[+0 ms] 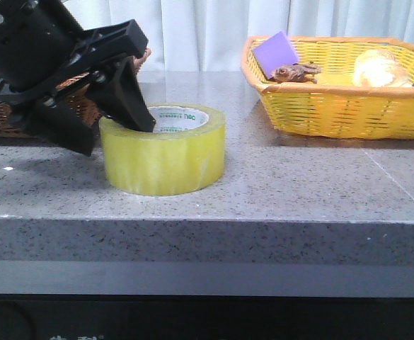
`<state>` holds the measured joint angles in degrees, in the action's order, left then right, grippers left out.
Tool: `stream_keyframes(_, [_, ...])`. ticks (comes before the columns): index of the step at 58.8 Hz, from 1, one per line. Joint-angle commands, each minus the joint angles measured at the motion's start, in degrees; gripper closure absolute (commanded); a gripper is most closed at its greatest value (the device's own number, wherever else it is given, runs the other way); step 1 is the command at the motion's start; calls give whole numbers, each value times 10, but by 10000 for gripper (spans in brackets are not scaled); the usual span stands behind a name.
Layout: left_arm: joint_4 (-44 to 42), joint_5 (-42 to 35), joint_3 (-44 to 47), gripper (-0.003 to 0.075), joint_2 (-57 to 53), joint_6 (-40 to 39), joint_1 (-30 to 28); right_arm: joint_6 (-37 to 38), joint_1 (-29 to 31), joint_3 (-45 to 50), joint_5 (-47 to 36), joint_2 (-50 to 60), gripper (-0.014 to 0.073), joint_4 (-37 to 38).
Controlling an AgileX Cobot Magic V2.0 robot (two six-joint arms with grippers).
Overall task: Transfer tape with both arms
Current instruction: 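Reach the left gripper down and grasp the tape roll rim, then lift the tape roll with the left gripper toward the brown basket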
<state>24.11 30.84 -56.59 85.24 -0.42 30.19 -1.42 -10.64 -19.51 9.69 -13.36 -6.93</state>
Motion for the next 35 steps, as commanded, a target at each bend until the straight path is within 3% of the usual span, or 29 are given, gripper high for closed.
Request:
stream_keyframes(1, [10,-25,-19,482,-19,-6,4,-2,3,-14,-52,-4,685,3])
stream_keyframes(10, [12,-25,-19,675,-19,-6,4,-2,3,-14,-53,-4,685,3])
stream_keyframes(14, [18,-25,-19,717,-21,-6,4,-2,3,-14,-54,-4,685,3])
stream_keyframes(35, [16,-24,-69,725,-86,-6,34,-2,3,-14,-54,-4,685,3])
